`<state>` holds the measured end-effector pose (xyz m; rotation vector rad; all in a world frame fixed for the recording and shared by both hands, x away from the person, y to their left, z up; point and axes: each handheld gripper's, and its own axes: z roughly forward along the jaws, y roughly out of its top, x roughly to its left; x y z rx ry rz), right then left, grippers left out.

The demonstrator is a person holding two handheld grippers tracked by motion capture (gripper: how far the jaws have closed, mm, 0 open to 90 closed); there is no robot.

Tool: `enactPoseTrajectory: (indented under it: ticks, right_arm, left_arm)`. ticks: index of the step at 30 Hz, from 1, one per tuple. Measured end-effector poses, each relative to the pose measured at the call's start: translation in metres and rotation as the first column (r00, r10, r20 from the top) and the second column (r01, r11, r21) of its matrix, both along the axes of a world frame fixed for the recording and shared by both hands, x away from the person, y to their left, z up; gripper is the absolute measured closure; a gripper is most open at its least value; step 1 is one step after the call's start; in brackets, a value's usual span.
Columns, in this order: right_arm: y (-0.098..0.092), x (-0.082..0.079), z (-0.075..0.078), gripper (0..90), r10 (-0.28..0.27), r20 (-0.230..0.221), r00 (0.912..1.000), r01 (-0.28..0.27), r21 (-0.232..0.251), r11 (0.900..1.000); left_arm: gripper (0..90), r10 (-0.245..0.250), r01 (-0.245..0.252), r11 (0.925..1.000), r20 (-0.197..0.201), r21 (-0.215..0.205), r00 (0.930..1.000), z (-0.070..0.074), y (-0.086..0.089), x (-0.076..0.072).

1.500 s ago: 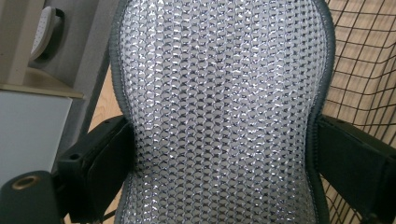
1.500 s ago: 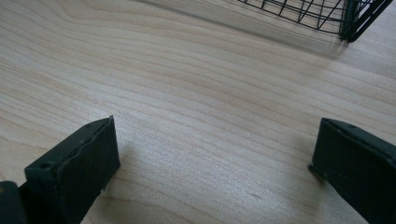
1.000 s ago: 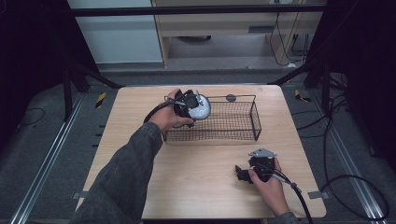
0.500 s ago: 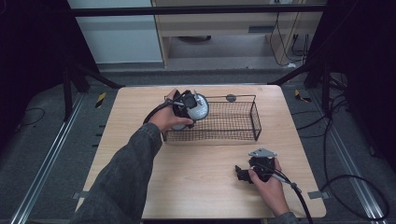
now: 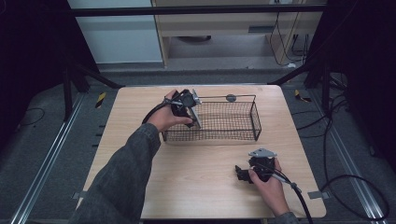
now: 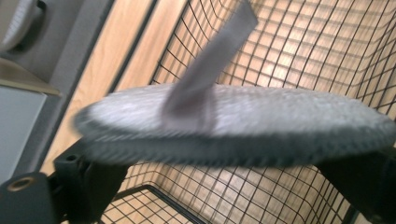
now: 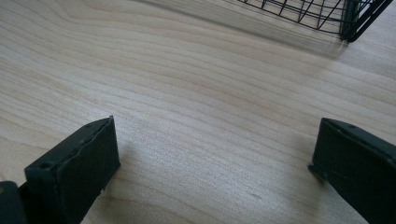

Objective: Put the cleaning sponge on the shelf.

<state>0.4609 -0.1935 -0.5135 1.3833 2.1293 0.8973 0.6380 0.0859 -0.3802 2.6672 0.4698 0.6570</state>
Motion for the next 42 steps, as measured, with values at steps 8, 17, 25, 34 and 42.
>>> enactPoseTrajectory:
  ticks: [8,17,25,34,42]
  right_arm:
    - [0.0,0.0,0.0,0.7,0.0,0.0,1.0,0.0,0.0,1.0]
    - [0.0,0.0,0.0,0.7,-0.001,-0.001,1.0,0.001,0.002,1.0]
    - [0.0,0.0,0.0,0.6,-0.003,-0.003,1.0,0.003,0.007,1.0]
    - [0.0,0.0,0.0,0.6,-0.004,-0.002,1.0,0.004,0.005,1.0]
    - [0.001,0.0,0.0,0.6,-0.007,-0.002,1.0,0.007,0.01,1.0]
  left_arm:
    - [8.2,-0.009,0.01,0.9994,0.017,-0.033,0.9998,0.01,0.004,-0.004]
    - [6.1,0.01,-0.007,0.9968,0.039,-0.08,0.9992,0.038,0.023,-0.022]
    - [7.0,0.052,-0.05,0.9966,0.025,-0.066,0.9983,0.042,0.035,-0.034]
    - [7.5,0.082,-0.082,0.9947,0.001,-0.063,0.9967,0.033,0.044,-0.043]
    - [6.4,0.113,-0.112,0.9905,0.002,-0.079,0.9936,0.033,0.053,-0.053]
